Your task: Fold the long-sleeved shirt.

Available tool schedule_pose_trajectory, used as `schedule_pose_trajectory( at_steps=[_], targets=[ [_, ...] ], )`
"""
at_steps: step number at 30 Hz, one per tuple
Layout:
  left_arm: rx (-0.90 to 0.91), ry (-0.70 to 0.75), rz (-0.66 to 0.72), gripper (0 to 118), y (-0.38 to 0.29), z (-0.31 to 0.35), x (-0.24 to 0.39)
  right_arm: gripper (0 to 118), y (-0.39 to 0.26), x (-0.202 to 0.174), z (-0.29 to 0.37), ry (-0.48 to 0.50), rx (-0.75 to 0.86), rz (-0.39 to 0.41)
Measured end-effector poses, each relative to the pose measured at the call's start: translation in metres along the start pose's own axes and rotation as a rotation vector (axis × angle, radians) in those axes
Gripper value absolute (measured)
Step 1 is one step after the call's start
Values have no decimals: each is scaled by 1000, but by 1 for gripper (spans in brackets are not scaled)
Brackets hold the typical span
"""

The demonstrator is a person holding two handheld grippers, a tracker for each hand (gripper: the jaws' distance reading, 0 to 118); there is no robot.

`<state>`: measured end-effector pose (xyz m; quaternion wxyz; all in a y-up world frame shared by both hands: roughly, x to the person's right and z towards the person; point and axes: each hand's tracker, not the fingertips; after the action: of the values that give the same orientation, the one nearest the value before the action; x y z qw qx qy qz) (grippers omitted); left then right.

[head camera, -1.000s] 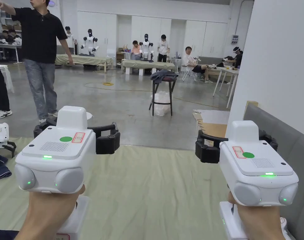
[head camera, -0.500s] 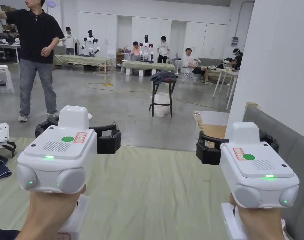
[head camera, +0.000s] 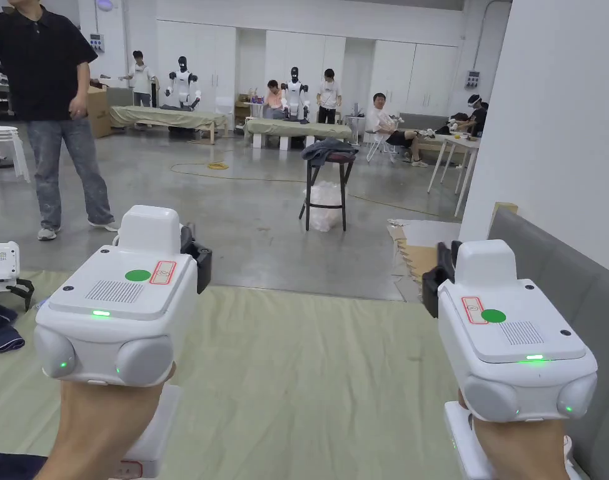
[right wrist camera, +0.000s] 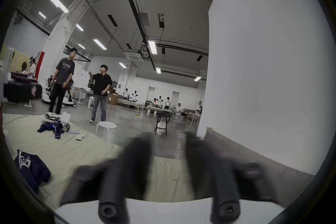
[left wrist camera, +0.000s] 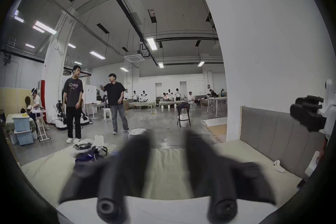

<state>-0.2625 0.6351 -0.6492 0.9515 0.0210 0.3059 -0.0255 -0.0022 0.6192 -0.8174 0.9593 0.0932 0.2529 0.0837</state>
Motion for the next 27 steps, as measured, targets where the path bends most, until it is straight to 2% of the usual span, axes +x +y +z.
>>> schedule_pose_trajectory(
  at_steps=[2, 3, 5, 11, 15, 23, 27],
  targets=[
    [1, -111, 67, 7, -1, 4, -8, 4, 0, 4, 3, 16, 0, -39],
    [-13, -102, 66, 4, -2, 4, -9, 0, 0, 4, 3, 15, -10, -40],
    [-7, -24, -9, 3, -5, 7, -4, 0, 1, 2, 5, 18, -16, -38],
    [-47, 11, 35, 2, -14, 20, -30, 0, 9, -24, 10, 97, -16, -66],
    [-78, 136, 5, 2, -26, 43, -71, 0, 16, -77, 14, 228, 2, -99],
    [-201, 331, 47, 2, -64, 97, -167, 0, 2, -219, 34, 531, -31, -132],
    [-276, 375, 54, 2, -89, 112, -193, 0, -13, -265, 38, 607, -72, -147]
  ],
)
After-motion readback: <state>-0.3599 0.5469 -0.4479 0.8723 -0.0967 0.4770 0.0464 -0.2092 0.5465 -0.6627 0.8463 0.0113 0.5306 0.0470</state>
